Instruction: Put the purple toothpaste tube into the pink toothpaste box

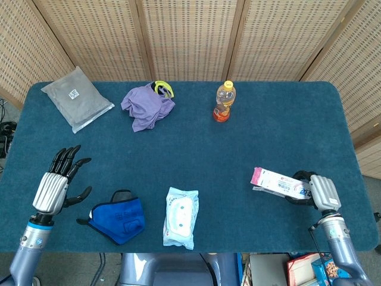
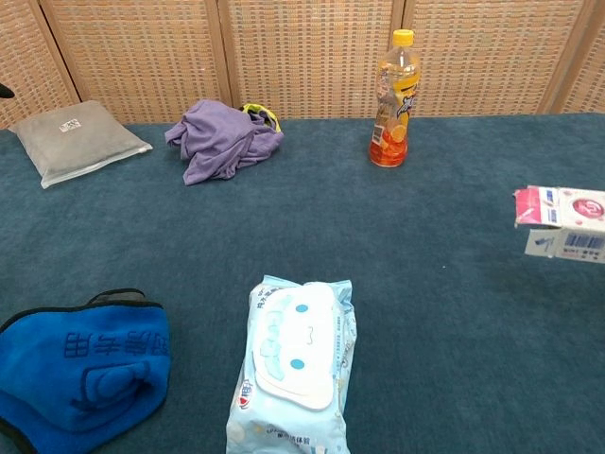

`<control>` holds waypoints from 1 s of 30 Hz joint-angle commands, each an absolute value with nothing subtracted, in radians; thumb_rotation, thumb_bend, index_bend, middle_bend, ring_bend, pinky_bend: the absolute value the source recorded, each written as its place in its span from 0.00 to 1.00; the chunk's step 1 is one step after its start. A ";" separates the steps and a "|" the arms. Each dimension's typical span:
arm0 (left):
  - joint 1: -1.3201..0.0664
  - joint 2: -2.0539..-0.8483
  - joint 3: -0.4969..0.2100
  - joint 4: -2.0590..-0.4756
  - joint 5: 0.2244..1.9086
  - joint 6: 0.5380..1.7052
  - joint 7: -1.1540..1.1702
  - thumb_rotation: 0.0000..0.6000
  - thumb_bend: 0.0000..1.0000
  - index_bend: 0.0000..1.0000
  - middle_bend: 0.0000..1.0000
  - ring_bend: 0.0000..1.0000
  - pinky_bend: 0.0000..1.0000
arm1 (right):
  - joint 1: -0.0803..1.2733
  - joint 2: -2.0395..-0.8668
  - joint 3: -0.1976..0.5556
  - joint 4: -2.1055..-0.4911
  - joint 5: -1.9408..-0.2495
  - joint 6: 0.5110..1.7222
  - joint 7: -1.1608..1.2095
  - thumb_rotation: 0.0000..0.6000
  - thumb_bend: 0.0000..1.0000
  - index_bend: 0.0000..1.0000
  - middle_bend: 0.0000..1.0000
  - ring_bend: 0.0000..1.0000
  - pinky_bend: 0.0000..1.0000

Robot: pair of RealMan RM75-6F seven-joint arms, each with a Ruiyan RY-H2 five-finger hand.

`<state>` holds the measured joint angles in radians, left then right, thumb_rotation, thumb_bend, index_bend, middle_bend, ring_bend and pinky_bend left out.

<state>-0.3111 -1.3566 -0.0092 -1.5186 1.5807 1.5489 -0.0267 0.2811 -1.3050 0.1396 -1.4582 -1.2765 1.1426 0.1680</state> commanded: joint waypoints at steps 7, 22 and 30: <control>-0.292 -1.356 -0.009 -1.525 1.594 1.558 -0.010 1.00 0.29 0.19 0.00 0.00 0.00 | 0.274 -1.344 0.100 -1.431 -1.206 1.095 0.057 1.00 0.15 0.60 0.40 0.32 0.33; -0.268 -1.348 -0.016 -1.518 1.605 1.566 -0.021 1.00 0.29 0.19 0.00 0.00 0.00 | 0.299 -1.336 0.064 -1.446 -1.170 0.968 0.028 1.00 0.11 0.03 0.00 0.00 0.00; -0.250 -1.323 -0.019 -1.532 1.600 1.569 -0.016 1.00 0.29 0.19 0.00 0.00 0.00 | 0.267 -1.340 0.074 -1.447 -1.276 1.101 0.081 1.00 0.09 0.00 0.00 0.00 0.00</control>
